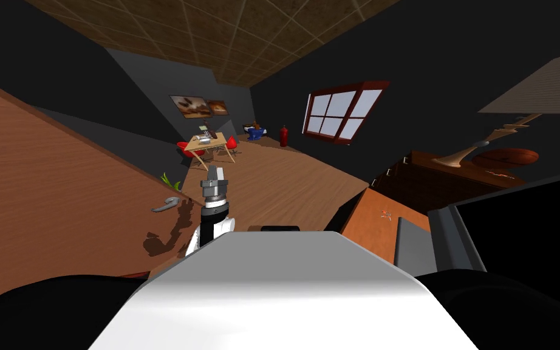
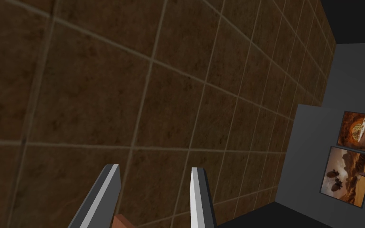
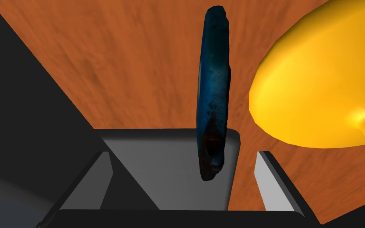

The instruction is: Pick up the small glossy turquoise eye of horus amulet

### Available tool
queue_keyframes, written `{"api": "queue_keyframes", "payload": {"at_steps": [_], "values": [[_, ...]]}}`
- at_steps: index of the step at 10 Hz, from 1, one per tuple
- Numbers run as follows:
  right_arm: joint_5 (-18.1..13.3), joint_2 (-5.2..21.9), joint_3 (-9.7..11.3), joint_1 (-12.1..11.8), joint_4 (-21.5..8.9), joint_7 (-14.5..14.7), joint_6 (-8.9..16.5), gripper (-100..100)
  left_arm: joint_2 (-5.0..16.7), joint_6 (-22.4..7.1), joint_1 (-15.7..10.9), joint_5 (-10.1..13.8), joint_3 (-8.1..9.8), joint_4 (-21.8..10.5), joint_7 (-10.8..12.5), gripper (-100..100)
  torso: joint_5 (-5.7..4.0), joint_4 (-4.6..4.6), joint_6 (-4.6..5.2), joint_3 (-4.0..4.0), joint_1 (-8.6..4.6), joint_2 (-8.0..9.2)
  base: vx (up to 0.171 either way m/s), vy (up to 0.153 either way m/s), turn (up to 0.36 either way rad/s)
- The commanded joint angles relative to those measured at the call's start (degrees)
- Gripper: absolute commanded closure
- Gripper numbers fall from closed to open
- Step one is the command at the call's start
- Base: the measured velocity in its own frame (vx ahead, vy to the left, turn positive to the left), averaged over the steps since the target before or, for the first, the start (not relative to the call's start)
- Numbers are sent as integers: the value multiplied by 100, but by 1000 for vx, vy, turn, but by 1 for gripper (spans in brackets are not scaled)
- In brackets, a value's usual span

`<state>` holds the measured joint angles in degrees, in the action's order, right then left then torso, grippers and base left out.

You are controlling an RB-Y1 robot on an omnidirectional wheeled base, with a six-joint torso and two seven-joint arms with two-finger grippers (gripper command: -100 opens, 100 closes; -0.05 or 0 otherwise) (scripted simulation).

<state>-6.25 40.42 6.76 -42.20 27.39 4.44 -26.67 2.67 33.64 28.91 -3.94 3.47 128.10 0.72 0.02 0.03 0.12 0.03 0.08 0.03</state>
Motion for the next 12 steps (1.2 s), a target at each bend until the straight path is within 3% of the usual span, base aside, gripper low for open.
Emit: {"api": "queue_keyframes", "payload": {"at_steps": [1,2,3,6,9,12], "values": [[8,6,-3,-33,286,-5,286,-100,0,0,0,0,0,0,0,0,0,0,0,0,0,0,0,0,0],[8,6,-3,-33,433,-5,348,-100,0,0,0,0,0,0,0,0,0,-2,0,-5,1,-9,0,0,0],[129,42,34,-90,741,7,637,-100,0,0,0,0,0,0,0,0,0,-3,-1,-7,1,-12,-81,-1,97],[129,42,34,-90,1097,7,968,-100,0,0,0,0,0,0,0,0,0,1,1,2,0,3,-38,0,17],[250,77,71,-147,1672,20,1548,-100,0,0,0,0,0,0,0,0,0,1,1,3,-1,6,-58,-1,44],[250,77,71,-147,1760,20,1588,-100,0,0,0,0,0,0,0,0,1,-3,2,-6,1,-10,-7,0,-10]]}}
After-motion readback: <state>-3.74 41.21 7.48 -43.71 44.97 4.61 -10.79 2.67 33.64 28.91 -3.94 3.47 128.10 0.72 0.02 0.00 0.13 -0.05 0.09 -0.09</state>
